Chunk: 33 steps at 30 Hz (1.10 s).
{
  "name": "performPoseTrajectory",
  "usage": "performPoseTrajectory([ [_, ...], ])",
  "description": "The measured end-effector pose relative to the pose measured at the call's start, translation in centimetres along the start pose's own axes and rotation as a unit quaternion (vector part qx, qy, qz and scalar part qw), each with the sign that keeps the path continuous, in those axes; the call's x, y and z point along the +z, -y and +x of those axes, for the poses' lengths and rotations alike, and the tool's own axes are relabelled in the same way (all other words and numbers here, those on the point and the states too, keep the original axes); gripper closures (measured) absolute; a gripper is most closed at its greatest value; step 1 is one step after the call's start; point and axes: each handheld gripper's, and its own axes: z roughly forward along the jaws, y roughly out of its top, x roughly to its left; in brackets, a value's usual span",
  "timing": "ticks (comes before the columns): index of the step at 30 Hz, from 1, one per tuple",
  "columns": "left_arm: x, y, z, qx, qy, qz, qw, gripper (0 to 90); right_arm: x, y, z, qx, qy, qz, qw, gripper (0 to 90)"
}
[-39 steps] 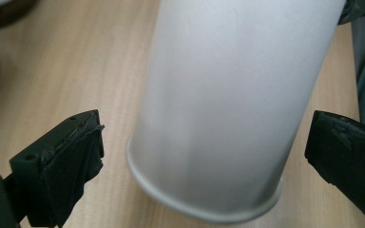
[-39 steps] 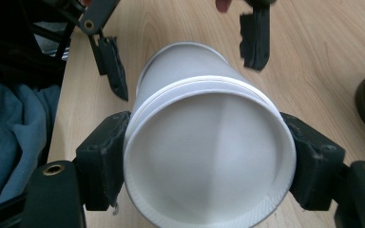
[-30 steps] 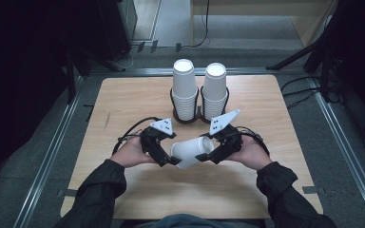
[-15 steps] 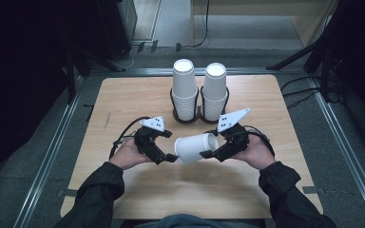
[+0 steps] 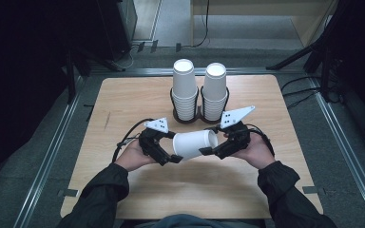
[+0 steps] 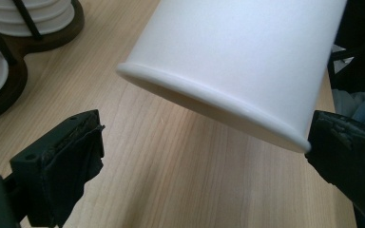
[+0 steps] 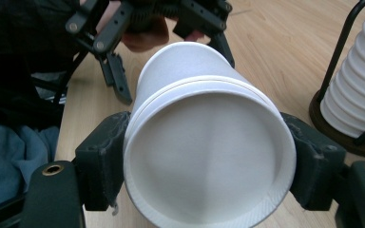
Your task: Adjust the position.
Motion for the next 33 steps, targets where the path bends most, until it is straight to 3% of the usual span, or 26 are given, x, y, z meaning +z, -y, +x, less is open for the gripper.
performPoseTrajectory([
  [12, 0.6, -0.5, -0.6, 0.012, 0.018, -0.029, 0.9994, 1.8, 0.6, -0.5, 0.2, 0.007, -0.031, -0.026, 0.9992, 25.7],
  [17, 0.0, -0.7, -1.1, 0.034, 0.003, -0.039, 0.9986, 7.4, 0.4, -0.5, 0.1, 0.009, -0.037, -0.036, 0.9986, 25.8],
  [21, 0.0, -0.9, -0.9, 0.026, 0.011, -0.031, 0.9991, 10.5, 0.3, -0.4, -0.1, 0.013, -0.040, -0.040, 0.9983, 25.7],
  [26, 0.3, -0.9, -0.7, 0.016, 0.022, -0.018, 0.9994, 11.9, 0.3, -0.4, -0.1, 0.017, -0.041, -0.024, 0.9987, 25.3],
  [29, 0.3, -0.8, -0.6, 0.010, 0.025, -0.014, 0.9995, 11.9, 0.4, -0.4, -0.1, 0.018, -0.044, -0.015, 0.9988, 20.0],
  [33, 0.0, -0.6, -0.4, 0.002, 0.028, 0.002, 0.9996, 11.8, 0.6, -0.2, -0.2, 0.021, -0.033, 0.010, 0.9992, 17.9],
])
